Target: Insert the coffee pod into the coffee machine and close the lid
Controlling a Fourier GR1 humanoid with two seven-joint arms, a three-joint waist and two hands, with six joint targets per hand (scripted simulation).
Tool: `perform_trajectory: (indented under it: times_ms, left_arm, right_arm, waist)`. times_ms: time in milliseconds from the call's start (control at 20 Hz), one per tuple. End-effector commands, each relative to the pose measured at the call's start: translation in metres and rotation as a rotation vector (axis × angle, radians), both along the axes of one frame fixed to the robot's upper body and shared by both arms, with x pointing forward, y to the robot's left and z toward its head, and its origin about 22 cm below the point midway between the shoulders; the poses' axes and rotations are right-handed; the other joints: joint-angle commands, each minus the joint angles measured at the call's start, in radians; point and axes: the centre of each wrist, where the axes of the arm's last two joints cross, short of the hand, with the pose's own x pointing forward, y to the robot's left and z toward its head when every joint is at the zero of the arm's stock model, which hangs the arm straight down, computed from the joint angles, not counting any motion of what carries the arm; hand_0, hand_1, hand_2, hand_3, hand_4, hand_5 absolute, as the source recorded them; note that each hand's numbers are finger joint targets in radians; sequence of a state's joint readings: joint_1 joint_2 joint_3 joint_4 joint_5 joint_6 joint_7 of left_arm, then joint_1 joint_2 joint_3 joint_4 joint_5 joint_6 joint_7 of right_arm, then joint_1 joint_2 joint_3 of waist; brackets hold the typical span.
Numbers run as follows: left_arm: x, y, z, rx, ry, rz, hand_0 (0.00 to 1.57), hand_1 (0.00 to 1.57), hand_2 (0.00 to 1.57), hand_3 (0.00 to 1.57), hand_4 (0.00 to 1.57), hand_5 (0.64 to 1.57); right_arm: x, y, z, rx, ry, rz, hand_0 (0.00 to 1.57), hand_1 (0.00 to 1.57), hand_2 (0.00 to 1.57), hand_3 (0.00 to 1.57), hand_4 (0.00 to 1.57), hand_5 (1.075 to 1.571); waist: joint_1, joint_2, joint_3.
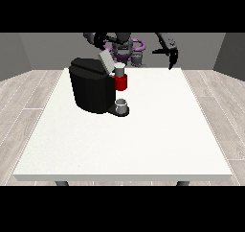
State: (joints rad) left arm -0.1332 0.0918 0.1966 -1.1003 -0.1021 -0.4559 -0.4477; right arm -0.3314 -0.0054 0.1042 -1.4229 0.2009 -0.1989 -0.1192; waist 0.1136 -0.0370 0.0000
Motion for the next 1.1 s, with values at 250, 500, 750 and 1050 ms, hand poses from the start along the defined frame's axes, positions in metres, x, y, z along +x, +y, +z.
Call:
perform_trajectory:
  times_ms: [250,500,750,1050]
  left_arm:
    - [-0.025,0.002,-0.003,0.015,-0.044,0.009,0.0,0.0,0.0,0.0,0.38,1.571]
    - [-0.012,0.006,-0.003,0.015,-0.094,0.042,0.0,0.0,0.0,0.0,0.31,1.571]
    - [0.0,0.014,0.024,0.003,-0.069,0.05,0.0,0.0,0.0,0.0,0.37,1.571]
    - [0.004,0.012,0.025,0.013,-0.097,-0.013,0.0,0.0,0.0,0.0,0.34,1.571]
  right_arm:
    - [0.031,-0.027,-0.001,-0.009,0.013,-0.079,0.0,0.0,0.0,0.0,0.36,1.571]
    - [0.051,-0.017,0.018,0.036,-0.003,-0.033,0.0,0.0,0.0,0.0,0.42,1.571]
    - [0.063,-0.041,0.008,0.034,0.044,-0.074,0.0,0.0,0.0,0.0,0.42,1.571]
    - [0.067,-0.027,0.005,0.007,-0.007,-0.058,0.0,0.0,0.0,0.0,0.36,1.571]
  waist:
    - [0.008,0.052,0.0001]
    - [-0.008,0.111,-0.0001]
    - [0.009,0.091,0.0001]
    - [0.021,0.135,0.0001]
